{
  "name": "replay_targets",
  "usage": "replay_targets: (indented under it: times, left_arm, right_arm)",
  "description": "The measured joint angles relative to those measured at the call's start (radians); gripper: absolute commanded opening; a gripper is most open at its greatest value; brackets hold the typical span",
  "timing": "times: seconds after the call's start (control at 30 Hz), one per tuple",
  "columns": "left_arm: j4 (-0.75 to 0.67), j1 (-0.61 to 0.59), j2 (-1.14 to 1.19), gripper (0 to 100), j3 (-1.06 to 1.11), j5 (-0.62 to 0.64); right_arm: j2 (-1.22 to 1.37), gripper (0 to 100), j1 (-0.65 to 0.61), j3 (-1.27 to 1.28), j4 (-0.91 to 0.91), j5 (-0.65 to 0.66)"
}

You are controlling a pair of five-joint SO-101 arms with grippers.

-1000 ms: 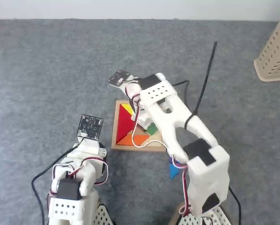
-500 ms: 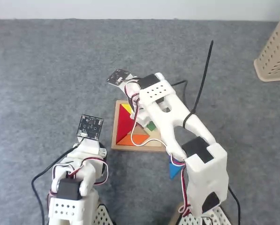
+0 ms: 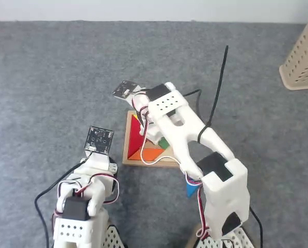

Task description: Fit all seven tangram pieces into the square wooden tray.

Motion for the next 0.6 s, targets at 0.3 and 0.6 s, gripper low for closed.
replay_targets:
  times: [0.3,0.6]
  left_arm:
    - [0.0,0.0,0.0,1,0.0,0.0]
    - [0.0,0.0,0.0,1,0.0,0.0]
  right_arm:
    - [0.0,9.0,0.011,0.0,0.0,-0.005]
    - [-0.126,1.9,0.213,0.084,0.04,-0.086]
